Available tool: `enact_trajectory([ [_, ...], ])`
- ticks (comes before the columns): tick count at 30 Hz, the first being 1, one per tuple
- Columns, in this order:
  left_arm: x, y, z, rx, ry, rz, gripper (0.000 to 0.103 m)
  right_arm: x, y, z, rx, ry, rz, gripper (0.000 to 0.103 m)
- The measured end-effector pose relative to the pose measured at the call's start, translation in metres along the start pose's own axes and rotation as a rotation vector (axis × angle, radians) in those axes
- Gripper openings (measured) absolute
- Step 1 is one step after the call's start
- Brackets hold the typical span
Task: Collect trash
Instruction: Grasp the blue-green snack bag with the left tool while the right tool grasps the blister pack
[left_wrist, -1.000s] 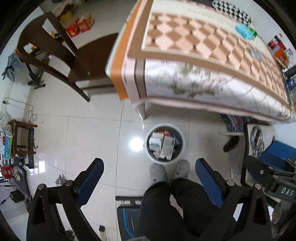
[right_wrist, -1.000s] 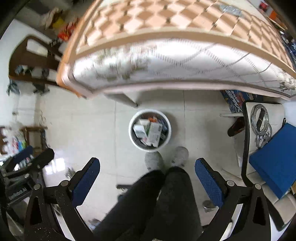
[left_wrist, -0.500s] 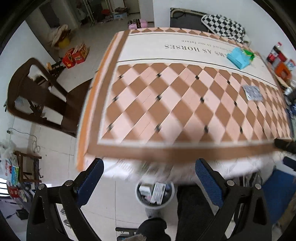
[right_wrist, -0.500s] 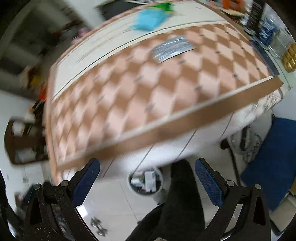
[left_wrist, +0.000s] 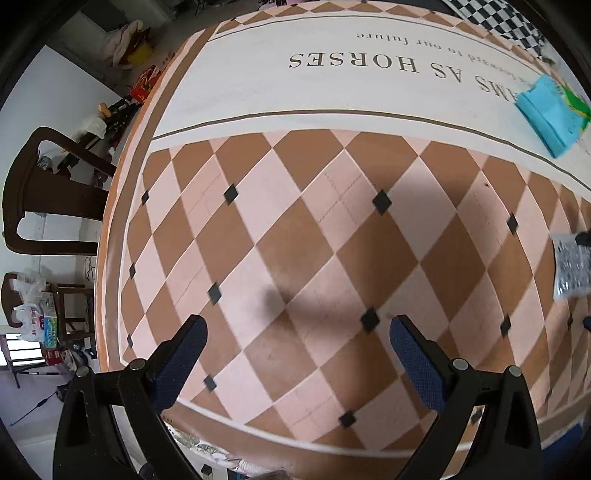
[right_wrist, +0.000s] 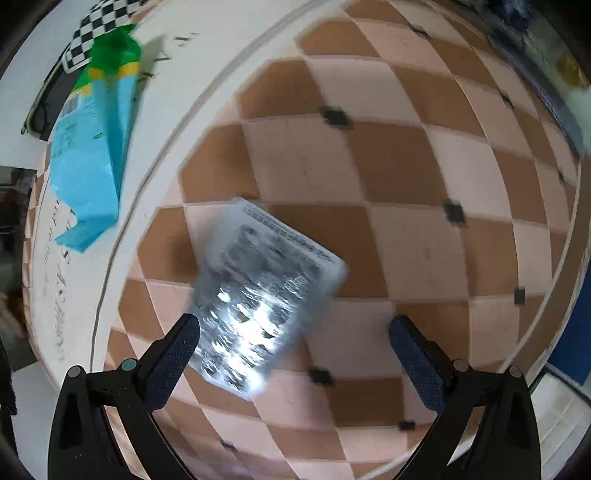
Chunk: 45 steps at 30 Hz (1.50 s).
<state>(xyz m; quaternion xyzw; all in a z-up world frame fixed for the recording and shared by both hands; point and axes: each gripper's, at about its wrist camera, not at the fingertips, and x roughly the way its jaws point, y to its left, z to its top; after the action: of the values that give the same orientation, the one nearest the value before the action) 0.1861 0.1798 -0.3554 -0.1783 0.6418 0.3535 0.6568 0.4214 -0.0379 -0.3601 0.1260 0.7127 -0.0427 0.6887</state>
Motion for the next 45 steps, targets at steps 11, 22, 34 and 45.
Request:
enact_trajectory([
  [11, -0.019, -0.047, 0.046, 0.084, -0.028, -0.013, 0.101, -0.024, 0.061, -0.001, -0.276, -0.088, -0.010, 0.019],
  [22, -0.085, -0.219, 0.144, 0.498, -0.170, -0.175, 0.101, -0.052, -0.013, 0.105, -0.118, -0.123, 0.124, 0.008],
  [34, -0.057, -0.342, 0.187, 0.787, -0.034, -0.209, 0.101, -0.073, -0.082, 0.161, -0.019, -0.133, 0.213, 0.008],
  [45, -0.064, -0.330, 0.196, 0.669, -0.040, -0.282, 0.062, -0.079, -0.068, 0.164, -0.053, -0.147, 0.230, 0.008],
])
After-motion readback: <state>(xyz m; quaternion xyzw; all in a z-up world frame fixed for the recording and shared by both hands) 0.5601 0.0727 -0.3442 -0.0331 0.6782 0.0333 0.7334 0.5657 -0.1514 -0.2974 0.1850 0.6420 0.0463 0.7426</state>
